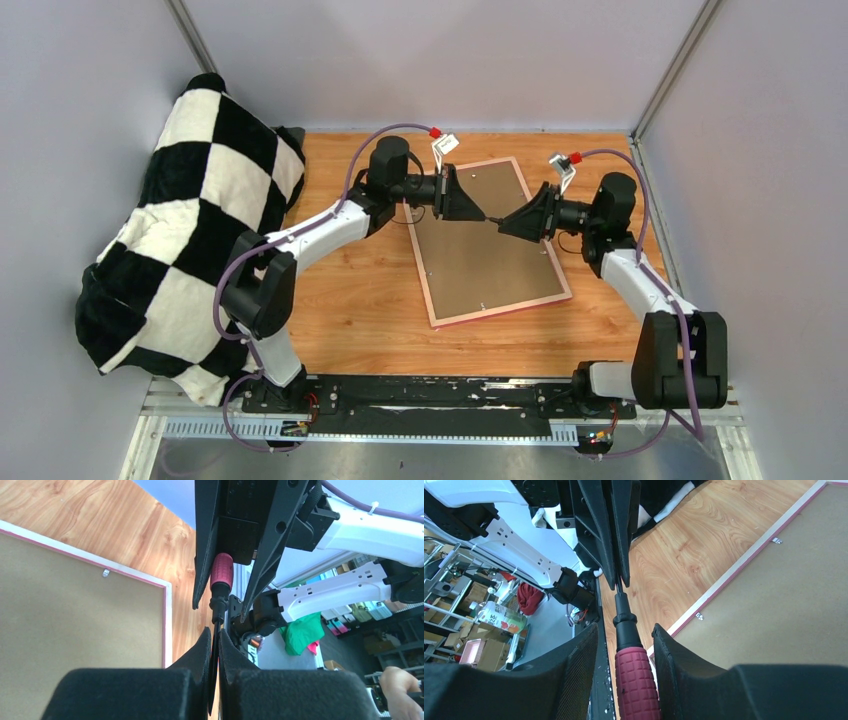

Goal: Take the photo out of the frame
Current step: Adjust the screwdriver.

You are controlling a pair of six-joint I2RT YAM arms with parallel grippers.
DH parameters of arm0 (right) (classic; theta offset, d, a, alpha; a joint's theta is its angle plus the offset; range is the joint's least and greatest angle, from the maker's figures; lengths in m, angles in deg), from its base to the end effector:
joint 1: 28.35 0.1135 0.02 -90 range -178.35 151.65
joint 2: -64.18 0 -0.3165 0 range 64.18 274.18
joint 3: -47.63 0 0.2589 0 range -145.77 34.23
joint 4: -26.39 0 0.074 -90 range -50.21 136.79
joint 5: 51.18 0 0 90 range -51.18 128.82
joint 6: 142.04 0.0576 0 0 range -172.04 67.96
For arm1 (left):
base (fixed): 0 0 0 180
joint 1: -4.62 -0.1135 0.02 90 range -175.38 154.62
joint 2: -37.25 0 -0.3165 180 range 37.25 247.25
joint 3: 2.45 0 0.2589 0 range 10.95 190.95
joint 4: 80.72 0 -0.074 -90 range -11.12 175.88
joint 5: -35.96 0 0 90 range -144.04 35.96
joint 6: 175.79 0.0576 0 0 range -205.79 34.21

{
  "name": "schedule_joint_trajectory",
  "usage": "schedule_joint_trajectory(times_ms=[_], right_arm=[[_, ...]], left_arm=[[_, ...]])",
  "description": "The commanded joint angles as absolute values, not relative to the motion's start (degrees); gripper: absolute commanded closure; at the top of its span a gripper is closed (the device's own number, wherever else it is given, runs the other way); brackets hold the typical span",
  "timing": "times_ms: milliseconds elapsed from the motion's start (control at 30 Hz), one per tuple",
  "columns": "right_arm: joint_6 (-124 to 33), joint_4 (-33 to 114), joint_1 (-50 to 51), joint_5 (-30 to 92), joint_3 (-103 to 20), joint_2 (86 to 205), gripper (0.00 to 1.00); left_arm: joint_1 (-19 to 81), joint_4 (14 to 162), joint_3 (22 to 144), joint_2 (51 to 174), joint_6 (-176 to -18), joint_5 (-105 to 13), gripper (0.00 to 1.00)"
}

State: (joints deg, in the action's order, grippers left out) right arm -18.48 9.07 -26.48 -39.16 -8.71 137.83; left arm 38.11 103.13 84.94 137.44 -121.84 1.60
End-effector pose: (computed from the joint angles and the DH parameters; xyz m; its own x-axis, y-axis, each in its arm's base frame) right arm 0.2621 0.0649 0.3402 -0.5440 0.0974 -0.8334 -0.8204 0.1468 0.5527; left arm 0.3354 -0.2790 0.3511 -0.6884 0.0572 -0.7231 0.7253 0.0673 -0.6852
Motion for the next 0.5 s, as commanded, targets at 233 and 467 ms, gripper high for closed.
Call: schedule_joint_trajectory(times_ms=[233, 467], right_arm=[[-10.7, -2.0, -24.7, -42.8, -6.6, 134.2, 1.00], [-19.5, 8.0, -24.8, -41.9, -7.7, 132.8, 1.00]], left_arm=[[37.3, 105.7, 84.0, 141.1, -122.9, -5.2, 1.00], [33.2, 105.7, 85.4, 141.3, -125.3, -4.7, 0.83]])
